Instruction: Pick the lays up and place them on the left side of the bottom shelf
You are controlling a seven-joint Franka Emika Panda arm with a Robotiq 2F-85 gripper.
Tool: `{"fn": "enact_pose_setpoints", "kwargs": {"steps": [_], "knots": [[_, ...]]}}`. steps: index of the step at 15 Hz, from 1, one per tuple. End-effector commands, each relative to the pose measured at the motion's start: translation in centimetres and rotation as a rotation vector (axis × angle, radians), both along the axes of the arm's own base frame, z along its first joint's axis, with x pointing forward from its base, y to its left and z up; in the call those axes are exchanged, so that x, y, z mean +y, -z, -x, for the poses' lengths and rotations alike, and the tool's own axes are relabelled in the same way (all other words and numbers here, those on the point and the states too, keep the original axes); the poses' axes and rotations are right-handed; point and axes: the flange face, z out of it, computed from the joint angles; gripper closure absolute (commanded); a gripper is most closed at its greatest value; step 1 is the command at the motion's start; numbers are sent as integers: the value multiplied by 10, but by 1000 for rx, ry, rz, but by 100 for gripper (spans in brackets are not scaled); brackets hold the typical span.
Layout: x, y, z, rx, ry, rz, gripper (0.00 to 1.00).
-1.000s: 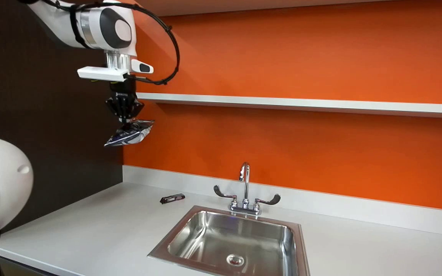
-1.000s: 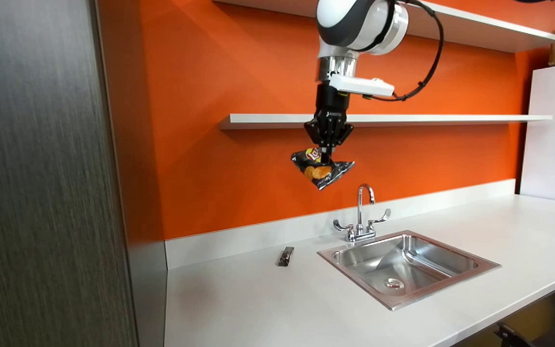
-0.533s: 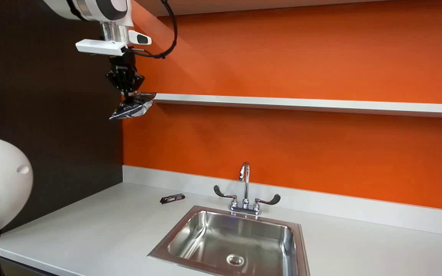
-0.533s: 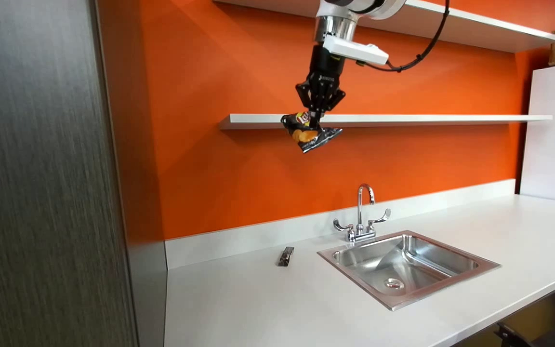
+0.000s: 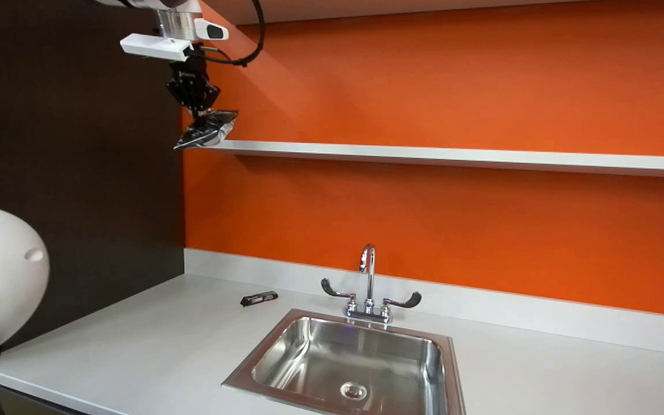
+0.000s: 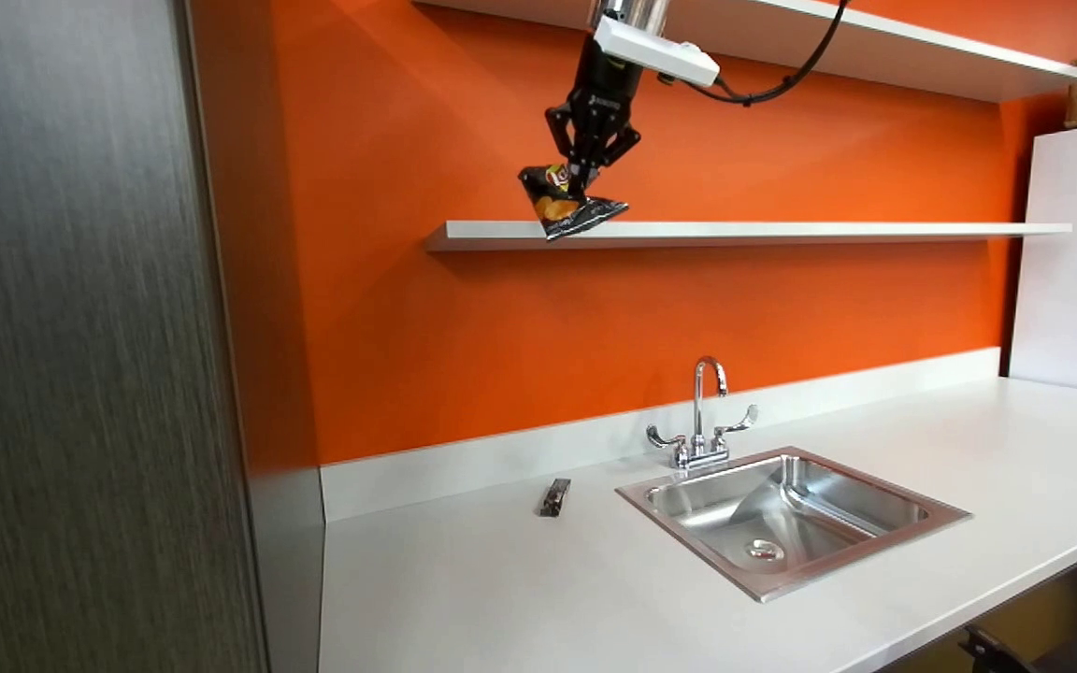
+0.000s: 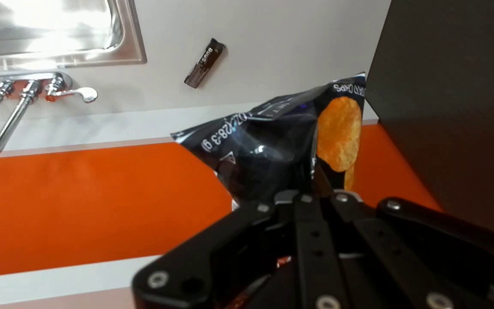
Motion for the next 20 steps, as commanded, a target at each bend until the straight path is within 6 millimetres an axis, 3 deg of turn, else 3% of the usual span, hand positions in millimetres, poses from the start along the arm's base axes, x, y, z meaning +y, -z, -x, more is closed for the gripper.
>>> {"fn": "enact_pose_setpoints", "kwargs": {"steps": [1, 11, 14, 20], "knots": [[3, -17, -40, -51, 61, -41, 100], [1, -43, -110, -144, 164, -77, 100], [-8, -40, -132, -162, 200, -78, 100], [-32, -14, -180, -176, 245, -81, 100]]}}
